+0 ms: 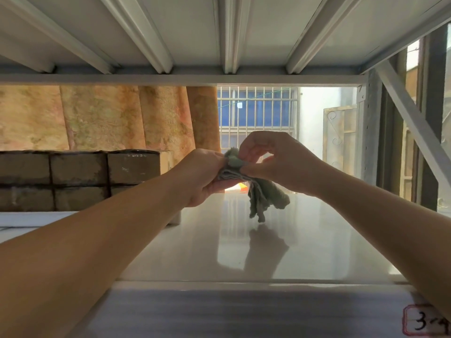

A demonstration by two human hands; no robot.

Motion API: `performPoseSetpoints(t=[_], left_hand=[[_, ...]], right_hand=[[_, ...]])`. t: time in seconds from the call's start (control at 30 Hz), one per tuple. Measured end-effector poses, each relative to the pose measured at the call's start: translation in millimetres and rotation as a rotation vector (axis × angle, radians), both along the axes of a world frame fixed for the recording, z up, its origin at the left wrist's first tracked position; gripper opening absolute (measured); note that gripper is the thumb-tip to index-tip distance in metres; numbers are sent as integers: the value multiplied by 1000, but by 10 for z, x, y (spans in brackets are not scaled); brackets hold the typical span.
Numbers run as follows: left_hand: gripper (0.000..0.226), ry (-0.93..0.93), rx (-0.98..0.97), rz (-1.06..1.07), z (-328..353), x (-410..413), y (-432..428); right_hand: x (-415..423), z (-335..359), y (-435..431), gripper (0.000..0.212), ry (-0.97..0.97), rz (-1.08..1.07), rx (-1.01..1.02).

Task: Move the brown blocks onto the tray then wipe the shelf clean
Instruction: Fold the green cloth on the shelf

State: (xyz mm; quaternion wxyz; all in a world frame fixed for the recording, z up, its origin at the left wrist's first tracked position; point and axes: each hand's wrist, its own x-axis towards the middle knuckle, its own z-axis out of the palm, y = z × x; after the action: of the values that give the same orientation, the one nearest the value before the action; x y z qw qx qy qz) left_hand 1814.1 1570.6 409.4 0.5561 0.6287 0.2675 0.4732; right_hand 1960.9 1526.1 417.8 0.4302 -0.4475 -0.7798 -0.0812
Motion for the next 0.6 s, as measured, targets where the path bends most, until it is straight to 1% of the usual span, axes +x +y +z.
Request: performPoseSetpoints(t=[0.1, 0.17, 0.23, 0.33, 0.4, 0.47, 0.5, 0.53, 0.6], left_hand=[[17, -19, -55, 17, 6, 6, 14], [24, -39, -99, -13, 7, -5, 34], [28, 14, -59, -29, -1, -14, 62], [12, 85, 29, -44, -10, -1, 44], [9, 81, 47, -23, -6, 2, 59], [15, 82, 71, 10, 2, -3, 90], [21, 83, 90, 27, 6, -6, 100], [24, 76, 107, 41, 12, -11, 104], [22, 45, 143, 36, 31, -24, 73]], right_hand=[[-1, -17, -2, 27, -29, -7, -30], [-9, -25, -1, 26, -26, -8, -54], [-9, -23, -1, 24, -27, -21, -43], [-10, -1, -31, 14, -8, -20, -44], [-27, 14, -54, 9, 45, -8, -45], [-23, 36, -48, 8, 154, -1, -35], [-2, 49, -38, 6, 205, -3, -60], [34, 58, -25, 9, 234, -5, -124], [109, 52, -17, 25, 240, 8, -355]])
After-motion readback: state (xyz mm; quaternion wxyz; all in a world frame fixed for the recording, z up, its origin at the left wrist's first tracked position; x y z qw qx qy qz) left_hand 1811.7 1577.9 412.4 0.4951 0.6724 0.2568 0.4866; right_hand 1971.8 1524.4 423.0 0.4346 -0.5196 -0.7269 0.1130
